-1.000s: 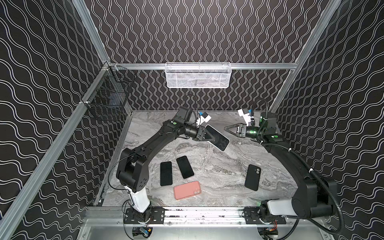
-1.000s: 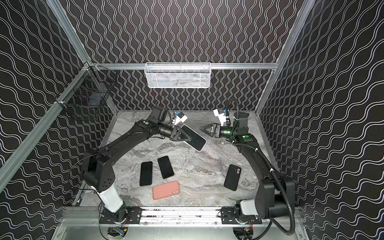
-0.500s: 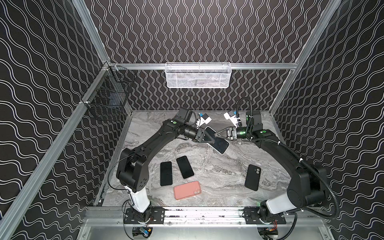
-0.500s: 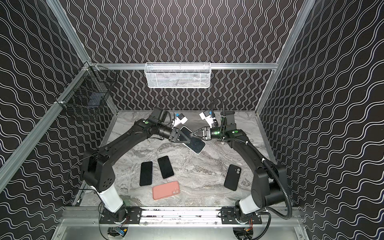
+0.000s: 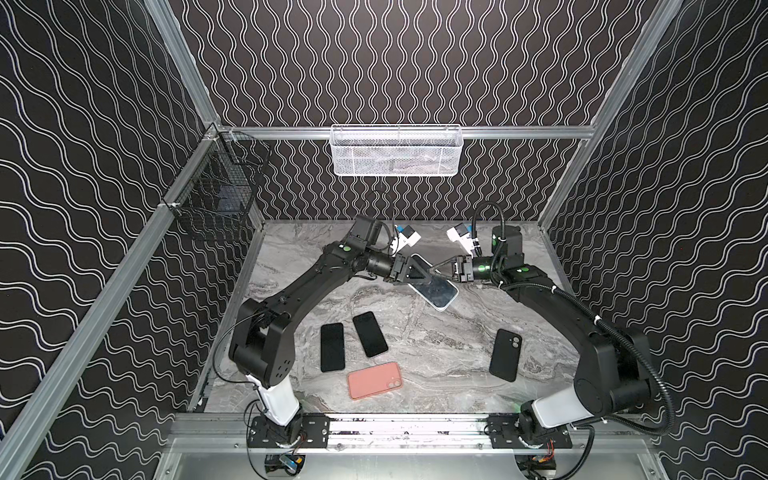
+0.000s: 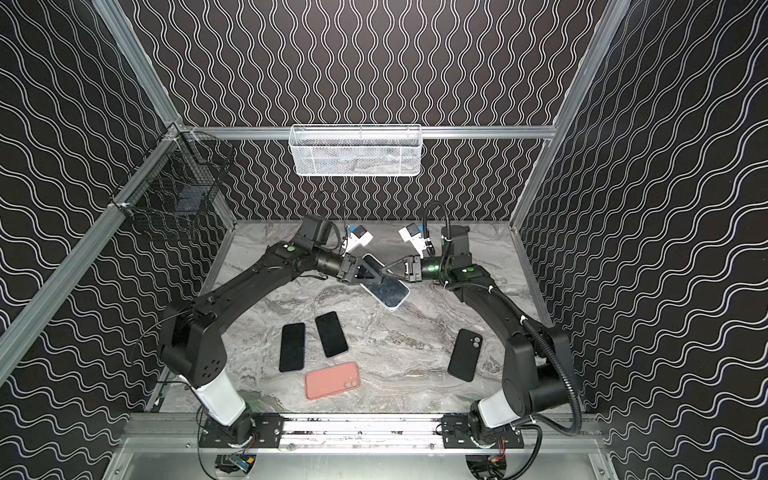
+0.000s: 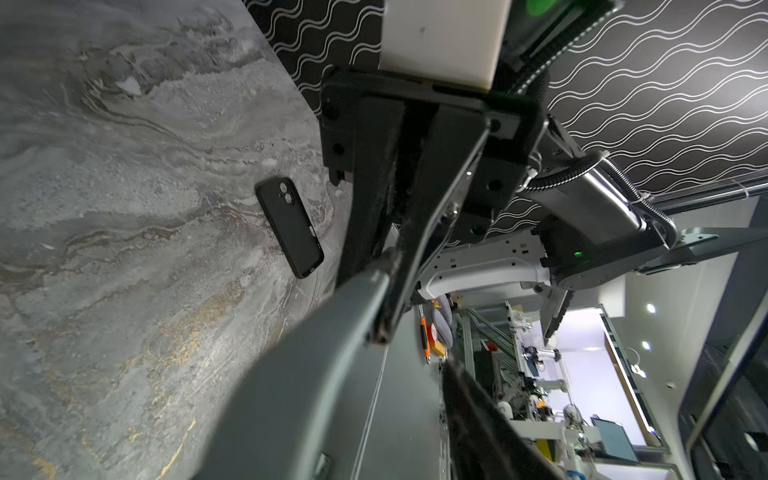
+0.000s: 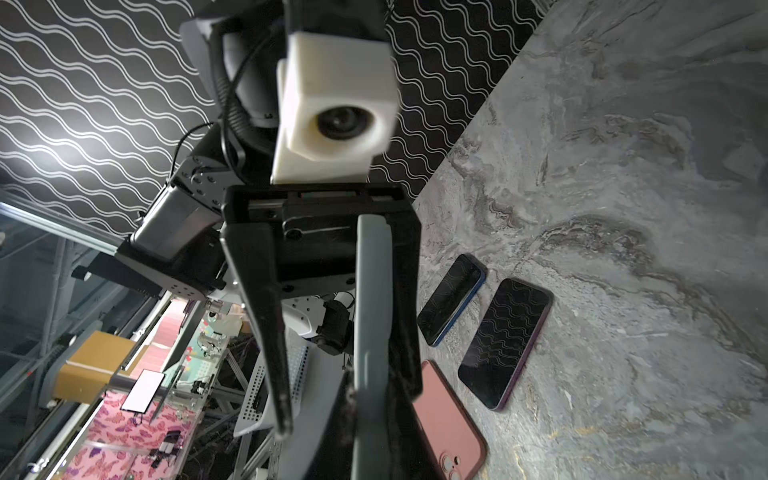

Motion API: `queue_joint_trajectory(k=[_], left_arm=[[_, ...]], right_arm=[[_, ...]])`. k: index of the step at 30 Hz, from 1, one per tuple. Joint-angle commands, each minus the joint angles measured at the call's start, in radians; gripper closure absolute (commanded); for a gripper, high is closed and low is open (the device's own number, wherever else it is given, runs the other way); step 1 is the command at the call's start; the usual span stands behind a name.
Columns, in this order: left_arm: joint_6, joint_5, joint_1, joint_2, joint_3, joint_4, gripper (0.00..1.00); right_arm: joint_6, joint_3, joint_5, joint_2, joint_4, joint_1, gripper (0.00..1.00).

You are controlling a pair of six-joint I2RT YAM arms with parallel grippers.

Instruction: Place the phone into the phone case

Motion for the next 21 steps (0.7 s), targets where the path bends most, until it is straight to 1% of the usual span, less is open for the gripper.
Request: queue_joint_trajectory(k=[1, 3, 6, 9, 10, 13, 14, 16, 18, 21], left_arm=[[-0.164, -0.087, 0.033, -0.049, -0.073, 0.262, 0.29], [-0.220, -0.152, 0.057, -0.094, -0.130, 0.336, 0.22], [-0.264, -0.291, 0.099, -0.177, -0.222, 0.379, 0.16], [-0.226, -0.492, 0.130, -0.289, -0.303, 0.338, 0.04], [-0.206, -0.567, 0.134, -0.328, -0.324, 0.315, 0.02], [-0.156, -0.736, 0.140, -0.438, -0.382, 0.280, 0.02], [-0.143, -0.775, 0.140, -0.471, -0.399, 0.269, 0.01], [-0.122, -0.871, 0.143, -0.544, -0.436, 0.253, 0.01], [-0.115, -0.931, 0.142, -0.607, -0.476, 0.250, 0.01], [-0.109, -0.968, 0.142, -0.659, -0.520, 0.238, 0.01]], right_arm=[[0.158, -0.028, 0.131, -0.026, 0.132, -0.041, 1.00], [0.214, -0.050, 0.193, -0.035, 0.151, -0.068, 1.00], [0.239, -0.073, 0.297, -0.033, 0.136, -0.093, 1.00], [0.226, -0.071, 0.472, -0.001, 0.071, -0.098, 1.00], [0.216, -0.072, 0.531, 0.018, 0.055, -0.099, 1.00], [0.212, -0.073, 0.657, 0.091, 0.067, -0.099, 1.00], [0.207, -0.073, 0.690, 0.112, 0.080, -0.099, 1.00], [0.205, -0.069, 0.726, 0.172, 0.118, -0.097, 1.00], [0.194, -0.052, 0.762, 0.219, 0.119, -0.098, 1.00], [0.174, -0.028, 0.795, 0.285, 0.121, -0.098, 1.00]])
